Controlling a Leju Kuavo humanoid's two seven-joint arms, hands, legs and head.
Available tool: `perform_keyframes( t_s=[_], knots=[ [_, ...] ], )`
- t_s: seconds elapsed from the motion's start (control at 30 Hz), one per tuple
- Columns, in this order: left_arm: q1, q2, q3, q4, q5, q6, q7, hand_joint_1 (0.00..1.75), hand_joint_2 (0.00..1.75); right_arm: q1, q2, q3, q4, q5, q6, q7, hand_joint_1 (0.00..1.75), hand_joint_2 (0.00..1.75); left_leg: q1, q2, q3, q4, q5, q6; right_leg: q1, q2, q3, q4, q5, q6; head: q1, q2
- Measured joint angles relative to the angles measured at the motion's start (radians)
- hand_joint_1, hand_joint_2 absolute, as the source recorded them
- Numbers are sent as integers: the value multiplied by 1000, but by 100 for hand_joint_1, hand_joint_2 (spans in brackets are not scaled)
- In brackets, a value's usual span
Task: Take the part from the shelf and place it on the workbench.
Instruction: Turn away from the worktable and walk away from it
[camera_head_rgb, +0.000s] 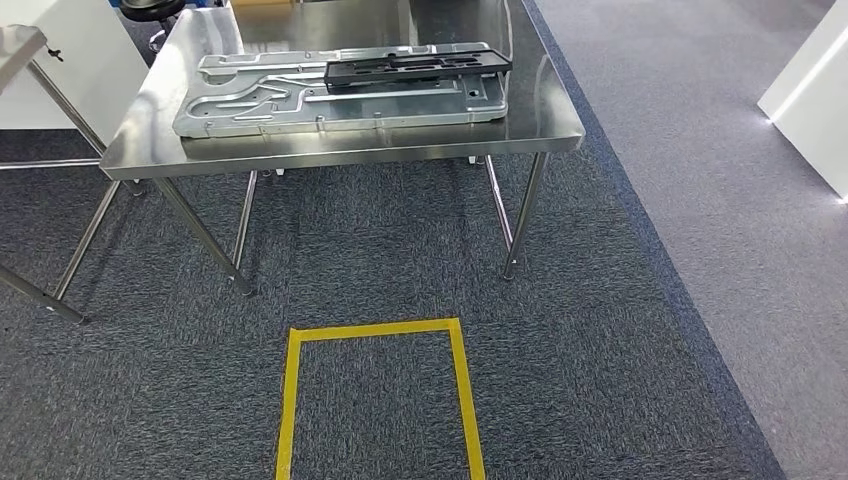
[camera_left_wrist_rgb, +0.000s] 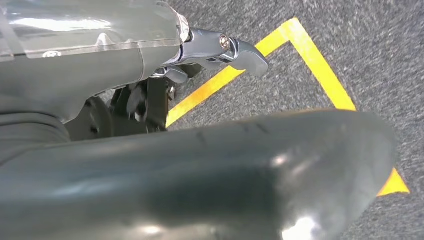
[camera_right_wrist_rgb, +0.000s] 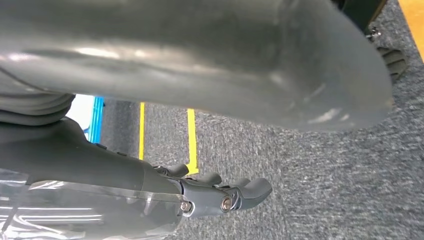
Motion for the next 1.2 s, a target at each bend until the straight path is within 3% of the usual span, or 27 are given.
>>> perform_keyframes(
  t_s=[0.03,0.07,0.13,0.2,0.27,0.33,0.37,0.47,0.5,0.53,0.57,0.6,0.63,0.67,0.73,0.77,0.8,1.0,1.2],
  knots=[
    [1,0,0,0,0,0,-1,0,0,1,0,0,0,-1,2,1,0,0,0,0,-10,23,1,-1,1,0,-2,2,0,0,0,0],
    [3,0,0,0,0,-1,-3,0,0,1,0,0,0,-3,5,4,0,0,0,0,0,4,22,0,1,1,-3,5,0,1,0,0],
    [4,0,0,0,1,-3,-5,0,0,1,0,0,0,-6,12,14,0,0,1,0,62,-123,91,5,1,2,-3,10,-1,4,0,0],
    [3,0,0,0,0,-5,-7,0,0,0,0,0,0,-7,16,22,0,87,-2,0,109,-233,127,14,5,3,-7,17,-2,13,0,0],
    [2,0,0,0,0,-7,-9,0,0,0,0,0,0,-6,16,25,0,175,-6,-1,114,-256,128,25,7,4,-12,19,0,26,0,0],
    [4,0,0,0,0,-9,-10,0,0,0,-1,0,0,-1,15,25,0,175,-4,-1,111,-259,135,38,5,4,-15,23,-2,37,0,0],
    [4,0,0,0,0,-10,-10,0,0,0,-2,0,0,3,15,27,0,175,-3,0,110,-262,139,45,5,5,-24,42,-18,43,0,0],
    [3,0,0,0,0,-12,-9,0,0,2,-3,0,0,9,10,45,0,175,-2,2,102,-265,149,61,-3,6,-98,207,-116,58,0,0],
    [4,0,0,0,0,-12,-9,0,0,3,-3,0,0,9,8,52,0,175,-3,2,99,-265,150,64,-7,6,-122,264,-138,64,0,0],
    [5,1,0,0,0,-11,-8,0,0,4,-3,0,0,9,7,56,0,175,-3,2,97,-264,150,64,-11,6,-133,292,-142,69,0,0],
    [6,1,0,0,0,-10,-7,0,44,4,-3,0,0,9,7,58,0,175,-3,2,97,-263,151,64,-15,6,-125,282,-126,74,0,0],
    [7,1,0,0,0,-9,-6,0,87,5,-4,0,0,7,6,58,0,175,-2,1,97,-262,150,63,-19,5,-100,235,-95,78,0,0],
    [7,1,0,0,0,-7,-4,0,131,5,-4,0,0,6,6,57,0,131,-2,1,97,-259,149,62,-24,5,-63,165,-59,82,0,0],
    [7,1,0,0,0,-5,-2,0,175,4,-5,0,0,4,7,56,0,131,-4,0,96,-253,146,58,-26,6,-28,95,-36,85,0,0],
    [6,2,0,0,0,-1,1,0,175,3,-6,0,0,2,10,50,0,131,-8,0,92,-244,141,49,-25,8,9,16,-17,79,0,0],
    [6,2,0,0,1,0,2,0,175,3,-6,0,0,1,12,47,0,175,-10,-1,90,-242,139,46,-23,9,10,10,-20,75,0,0],
    [5,2,0,0,1,2,3,0,175,3,-6,0,0,0,13,44,0,175,-10,-1,90,-242,140,44,-21,10,8,11,-18,69,0,0],
    [7,1,1,0,0,5,7,0,175,7,-10,16,-1,-19,9,34,0,175,-4,-1,90,-246,144,35,-13,9,7,12,-17,62,0,0],
    [19,1,2,-4,0,14,38,0,175,29,-21,157,-13,-146,0,23,0,175,-2,-1,90,-247,145,34,-13,9,6,12,-17,61,0,0]
  ],
)
